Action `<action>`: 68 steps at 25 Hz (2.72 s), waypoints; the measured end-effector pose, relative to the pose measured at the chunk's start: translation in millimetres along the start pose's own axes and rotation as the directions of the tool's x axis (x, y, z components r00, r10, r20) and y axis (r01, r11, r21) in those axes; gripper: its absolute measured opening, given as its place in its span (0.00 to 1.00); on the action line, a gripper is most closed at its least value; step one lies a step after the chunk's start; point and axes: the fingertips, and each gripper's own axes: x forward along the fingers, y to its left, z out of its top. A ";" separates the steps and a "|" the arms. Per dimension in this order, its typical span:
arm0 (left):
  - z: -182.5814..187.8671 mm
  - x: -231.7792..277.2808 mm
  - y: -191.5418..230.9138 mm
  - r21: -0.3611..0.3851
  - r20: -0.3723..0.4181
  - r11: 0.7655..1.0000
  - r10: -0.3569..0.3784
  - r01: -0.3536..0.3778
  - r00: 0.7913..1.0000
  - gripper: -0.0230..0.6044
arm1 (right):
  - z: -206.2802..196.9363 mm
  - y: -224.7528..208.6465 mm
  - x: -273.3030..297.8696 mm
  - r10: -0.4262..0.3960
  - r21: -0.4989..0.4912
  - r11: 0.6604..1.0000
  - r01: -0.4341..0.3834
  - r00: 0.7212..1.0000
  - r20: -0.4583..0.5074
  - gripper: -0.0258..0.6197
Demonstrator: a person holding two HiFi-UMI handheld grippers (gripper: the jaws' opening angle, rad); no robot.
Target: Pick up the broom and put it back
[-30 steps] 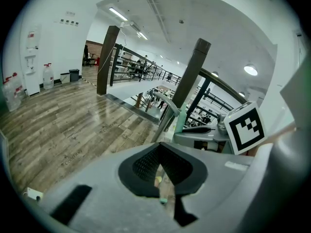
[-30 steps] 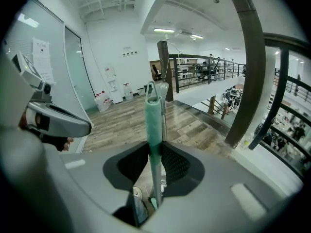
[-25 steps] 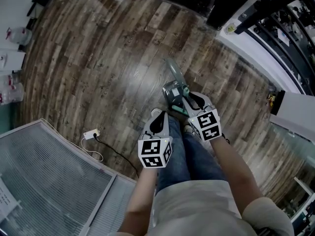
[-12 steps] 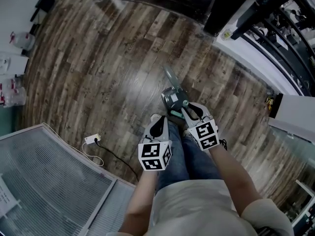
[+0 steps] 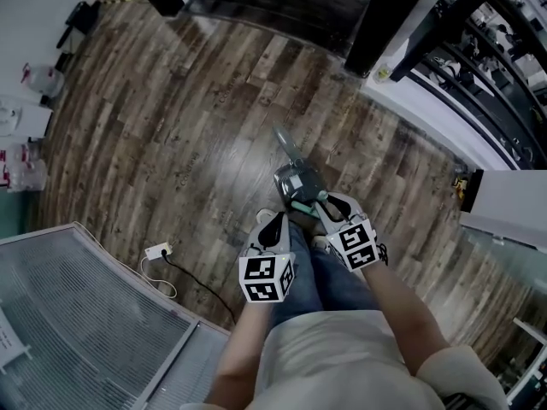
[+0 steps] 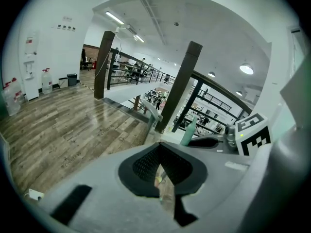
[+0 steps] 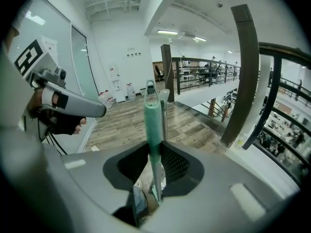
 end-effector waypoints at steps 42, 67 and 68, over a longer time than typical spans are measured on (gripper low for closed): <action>14.5 -91.9 -90.6 0.067 0.114 0.998 -0.001 -0.007 0.993 0.04 | 61.2 22.2 -169.1 -0.024 -0.045 0.998 0.035 0.975 0.223 0.18; 23.1 -138.0 -102.9 0.042 0.203 0.999 -0.001 -0.008 0.979 0.04 | 80.8 50.8 -209.4 0.028 -0.099 0.995 0.002 0.951 0.307 0.18; 23.6 -138.4 -102.9 0.042 0.204 0.999 0.001 -0.010 0.979 0.04 | 81.4 50.8 -209.5 0.029 -0.099 0.995 0.002 0.951 0.308 0.18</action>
